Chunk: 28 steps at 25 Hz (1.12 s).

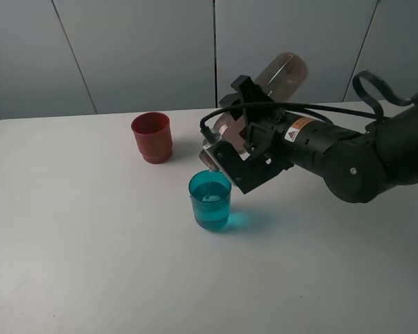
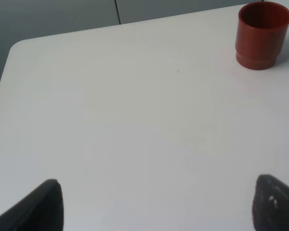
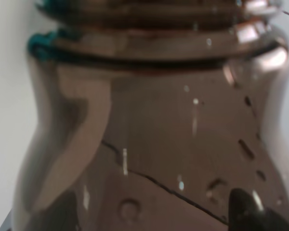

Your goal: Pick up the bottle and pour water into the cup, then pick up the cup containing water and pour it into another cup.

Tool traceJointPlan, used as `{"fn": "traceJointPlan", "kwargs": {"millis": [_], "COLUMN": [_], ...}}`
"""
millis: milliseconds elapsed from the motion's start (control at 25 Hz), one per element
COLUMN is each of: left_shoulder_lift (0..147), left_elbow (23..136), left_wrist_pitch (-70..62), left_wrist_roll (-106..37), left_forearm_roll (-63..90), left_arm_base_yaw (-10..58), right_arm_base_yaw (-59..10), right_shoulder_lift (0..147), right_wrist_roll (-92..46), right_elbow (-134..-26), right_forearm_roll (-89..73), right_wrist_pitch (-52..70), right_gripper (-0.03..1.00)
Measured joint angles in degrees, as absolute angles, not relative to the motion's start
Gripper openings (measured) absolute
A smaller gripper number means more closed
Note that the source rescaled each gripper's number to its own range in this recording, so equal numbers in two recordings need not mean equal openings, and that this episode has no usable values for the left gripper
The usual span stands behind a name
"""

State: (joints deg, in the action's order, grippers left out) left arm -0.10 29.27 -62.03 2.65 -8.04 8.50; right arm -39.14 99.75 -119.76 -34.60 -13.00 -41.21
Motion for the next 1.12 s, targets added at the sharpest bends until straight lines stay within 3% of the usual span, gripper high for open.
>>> {"fn": "traceJointPlan", "kwargs": {"millis": [640,840,1120], "left_shoulder_lift": [-0.1,-0.1,-0.1], "left_elbow": [29.3,29.3,29.3], "left_wrist_pitch": [-62.0,-62.0,-62.0], "left_wrist_roll": [2.7,2.7,2.5], "left_forearm_roll": [-8.0,-8.0,-8.0], "left_arm_base_yaw": [8.5,8.5,8.5], "right_arm_base_yaw": [-39.1,-39.1,-38.9], "right_shoulder_lift": [99.8,99.8,98.1], "right_wrist_roll": [-119.8,-113.8,-95.8], "right_elbow": [-34.6,-35.1,-41.8], "right_forearm_roll": [-15.5,-15.7,-15.7], "right_wrist_pitch": [-40.0,-39.2,-21.4], "right_gripper": [0.02,0.02,0.02]}}
